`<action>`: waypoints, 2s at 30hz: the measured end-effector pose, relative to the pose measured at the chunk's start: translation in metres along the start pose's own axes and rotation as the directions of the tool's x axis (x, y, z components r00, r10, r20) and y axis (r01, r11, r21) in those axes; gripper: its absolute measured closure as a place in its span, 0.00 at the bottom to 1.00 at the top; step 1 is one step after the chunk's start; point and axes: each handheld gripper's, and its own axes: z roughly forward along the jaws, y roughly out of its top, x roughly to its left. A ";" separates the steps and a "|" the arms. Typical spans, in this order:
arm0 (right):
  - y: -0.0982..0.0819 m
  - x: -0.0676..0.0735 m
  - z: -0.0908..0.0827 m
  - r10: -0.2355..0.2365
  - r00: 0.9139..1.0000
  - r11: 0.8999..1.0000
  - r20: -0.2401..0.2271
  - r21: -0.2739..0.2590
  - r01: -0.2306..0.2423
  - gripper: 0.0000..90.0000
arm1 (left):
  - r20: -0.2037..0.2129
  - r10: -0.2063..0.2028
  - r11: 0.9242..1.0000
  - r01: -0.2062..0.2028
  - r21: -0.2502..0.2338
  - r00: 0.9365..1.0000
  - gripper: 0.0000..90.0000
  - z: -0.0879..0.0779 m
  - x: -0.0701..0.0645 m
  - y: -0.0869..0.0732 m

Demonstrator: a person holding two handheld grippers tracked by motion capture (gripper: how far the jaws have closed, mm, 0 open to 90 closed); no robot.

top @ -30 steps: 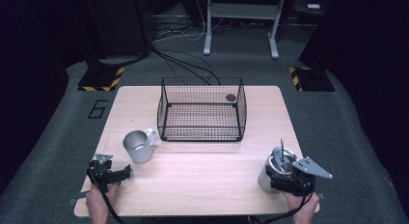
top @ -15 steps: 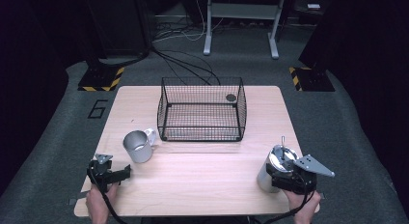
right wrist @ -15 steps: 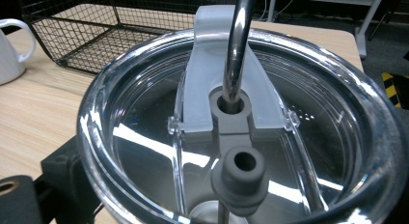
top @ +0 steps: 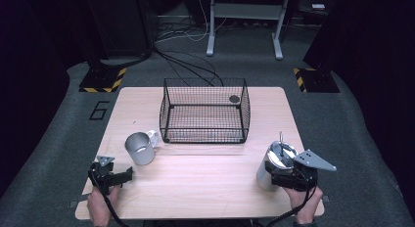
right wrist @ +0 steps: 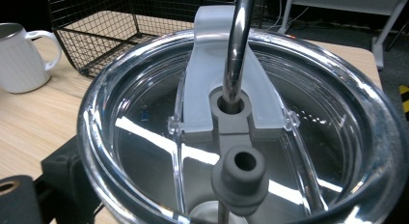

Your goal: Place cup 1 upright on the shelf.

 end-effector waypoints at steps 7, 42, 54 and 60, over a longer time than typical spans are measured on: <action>0.012 0.006 0.007 -0.029 0.999 1.000 -0.030 0.007 0.029 0.04 | 0.000 0.000 1.000 0.000 0.000 1.000 0.02 0.000 0.000 0.000; 0.059 0.030 0.037 -0.109 0.986 0.994 -0.129 -0.004 0.109 0.04 | 0.008 0.002 1.000 -0.002 0.004 1.000 0.02 0.000 -0.001 0.000; 0.078 0.035 0.045 -0.133 0.978 0.991 -0.161 -0.014 0.133 0.04 | 0.008 0.002 1.000 -0.002 0.003 1.000 0.02 0.000 -0.001 0.000; 0.086 0.037 0.049 -0.140 0.976 0.990 -0.167 -0.016 0.139 0.04 | 0.007 0.004 1.000 -0.004 0.002 1.000 0.02 0.000 0.000 0.000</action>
